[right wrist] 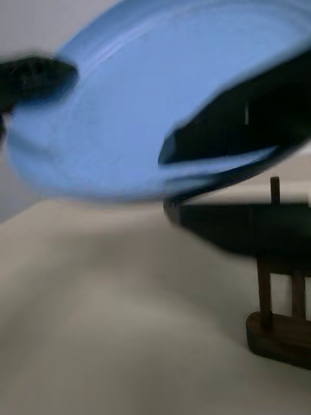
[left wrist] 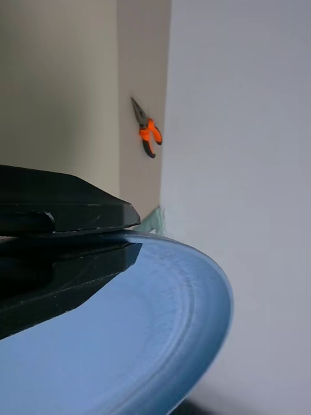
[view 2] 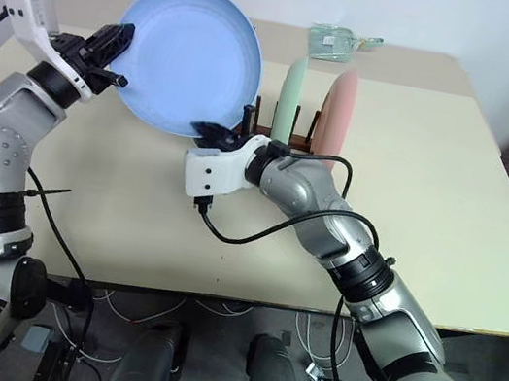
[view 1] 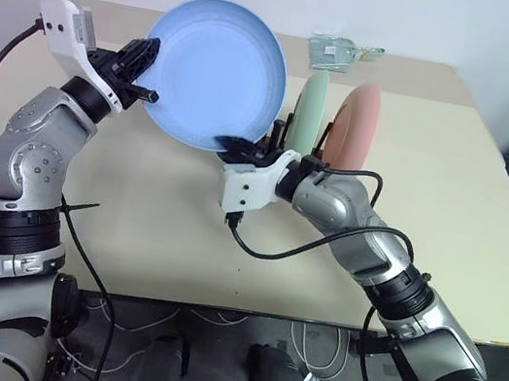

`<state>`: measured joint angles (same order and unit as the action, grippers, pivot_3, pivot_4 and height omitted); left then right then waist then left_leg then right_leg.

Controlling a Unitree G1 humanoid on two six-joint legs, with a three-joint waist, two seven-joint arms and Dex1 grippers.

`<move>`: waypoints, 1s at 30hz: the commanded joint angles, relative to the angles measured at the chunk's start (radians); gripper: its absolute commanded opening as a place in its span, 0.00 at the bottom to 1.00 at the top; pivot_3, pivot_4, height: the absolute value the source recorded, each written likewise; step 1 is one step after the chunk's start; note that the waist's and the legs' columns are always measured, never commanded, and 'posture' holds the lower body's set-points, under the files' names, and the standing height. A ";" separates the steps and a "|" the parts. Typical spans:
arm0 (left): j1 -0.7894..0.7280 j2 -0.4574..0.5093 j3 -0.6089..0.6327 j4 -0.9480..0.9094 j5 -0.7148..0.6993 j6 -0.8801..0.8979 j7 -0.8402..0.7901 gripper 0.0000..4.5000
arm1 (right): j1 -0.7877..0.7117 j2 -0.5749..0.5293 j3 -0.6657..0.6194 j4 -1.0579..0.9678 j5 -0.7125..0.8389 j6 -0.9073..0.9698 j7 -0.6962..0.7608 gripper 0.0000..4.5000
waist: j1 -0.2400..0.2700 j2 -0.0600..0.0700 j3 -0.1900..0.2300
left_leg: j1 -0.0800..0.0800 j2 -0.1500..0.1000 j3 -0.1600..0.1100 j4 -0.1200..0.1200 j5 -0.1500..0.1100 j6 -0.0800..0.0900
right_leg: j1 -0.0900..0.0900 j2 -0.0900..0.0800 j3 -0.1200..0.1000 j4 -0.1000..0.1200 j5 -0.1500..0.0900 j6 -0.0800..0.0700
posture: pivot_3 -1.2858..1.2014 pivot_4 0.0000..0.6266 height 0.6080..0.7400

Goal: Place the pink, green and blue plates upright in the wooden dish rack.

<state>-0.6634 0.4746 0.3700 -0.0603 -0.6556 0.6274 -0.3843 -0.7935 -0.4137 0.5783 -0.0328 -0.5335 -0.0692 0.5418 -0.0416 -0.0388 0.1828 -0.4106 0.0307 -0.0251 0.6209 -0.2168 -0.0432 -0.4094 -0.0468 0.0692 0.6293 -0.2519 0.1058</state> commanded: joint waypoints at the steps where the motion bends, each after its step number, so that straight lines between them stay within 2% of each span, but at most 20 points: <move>1: -0.018 -0.004 0.035 -0.009 -0.044 0.016 0.018 0.15 | -0.024 0.002 -0.032 -0.031 -0.060 -0.051 -0.043 0.00 | 0.000 0.000 0.000 | 0.000 0.000 0.000 0.000 0.000 0.000 | 0.000 0.000 0.000 0.000 0.000 0.000 | 0.52 0.24 0.94; 2: -0.024 -0.008 0.038 -0.004 -0.049 0.016 0.024 0.21 | -0.025 0.003 -0.033 -0.029 -0.079 -0.059 -0.053 0.00 | 0.000 0.000 0.000 | 0.000 0.000 -0.001 0.000 0.000 0.000 | 0.000 0.000 0.000 0.000 0.000 0.000 | 0.52 0.24 0.94; 6: -0.100 -0.029 0.118 0.066 -0.060 -0.073 0.099 0.63 | -0.029 0.009 -0.042 -0.022 -0.135 -0.081 -0.086 0.00 | 0.000 0.000 0.000 | 0.000 0.000 -0.001 0.000 0.000 -0.001 | 0.000 0.000 0.000 0.000 0.000 0.000 | 0.52 0.24 0.94; 8: -0.145 0.004 0.180 0.169 0.004 -0.193 0.162 0.63 | -0.029 0.016 -0.060 -0.023 -0.140 -0.090 -0.113 0.00 | 0.000 0.000 0.000 | 0.000 0.000 -0.001 0.000 0.000 -0.001 | 0.000 0.000 0.000 0.000 0.000 0.000 | 0.52 0.24 0.94; 11: -0.131 0.101 0.155 0.324 0.184 -0.371 0.202 0.63 | -0.014 0.068 -0.121 -0.039 -0.054 -0.094 -0.154 0.00 | -0.014 0.000 0.000 | 0.001 0.000 0.000 -0.001 0.001 -0.001 | -0.001 0.001 0.000 0.001 0.000 0.001 | 0.52 0.24 0.94; 14: -0.074 0.170 0.074 0.487 0.341 -0.519 0.203 0.63 | 0.030 0.202 -0.217 -0.078 0.171 -0.053 -0.159 0.00 | -0.012 0.000 0.000 | 0.003 0.000 -0.001 -0.008 0.003 -0.005 | -0.001 0.001 0.000 0.001 0.000 0.000 | 0.52 0.24 0.94; 16: -0.021 0.158 0.025 0.521 0.374 -0.570 0.142 0.63 | 0.068 0.286 -0.261 -0.105 0.320 -0.002 -0.127 0.00 | -0.003 0.000 0.000 | 0.003 0.000 -0.002 -0.009 0.003 -0.005 | -0.001 0.001 -0.001 0.002 0.000 0.000 | 0.52 0.24 0.94; 21: 0.193 0.056 -0.125 0.389 0.341 -0.582 -0.117 0.63 | 0.137 0.482 -0.380 -0.174 0.704 0.222 -0.090 0.00 | 0.023 -0.001 0.000 | 0.000 0.000 -0.002 -0.007 0.004 -0.006 | 0.000 -0.002 -0.003 0.000 0.001 0.000 | 0.52 0.24 0.94; 27: 0.330 0.003 -0.208 0.250 0.341 -0.523 -0.204 0.63 | 0.138 0.604 -0.491 -0.227 0.971 0.410 -0.175 0.00 | 0.022 -0.001 0.000 | 0.000 0.001 -0.003 -0.008 0.004 -0.007 | -0.001 -0.002 -0.004 0.000 0.000 -0.006 | 0.52 0.24 0.94; 30: 0.363 0.000 -0.241 0.215 0.368 -0.526 -0.228 0.63 | 0.140 0.628 -0.511 -0.232 1.039 0.453 -0.239 0.00 | 0.019 0.001 0.000 | 0.001 0.002 -0.002 -0.009 0.004 -0.007 | -0.002 -0.002 -0.004 0.000 0.000 -0.007 | 0.52 0.24 0.94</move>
<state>-0.3125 0.4753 0.1439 0.1965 -0.2938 0.1041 -0.5961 -0.6472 0.1281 0.0778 -0.2134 0.4559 0.3719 0.3317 -0.0226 -0.0382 0.1828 -0.4096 0.0327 -0.0271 0.6119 -0.2129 -0.0498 -0.4115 -0.0491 0.0657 0.6293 -0.2520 0.0988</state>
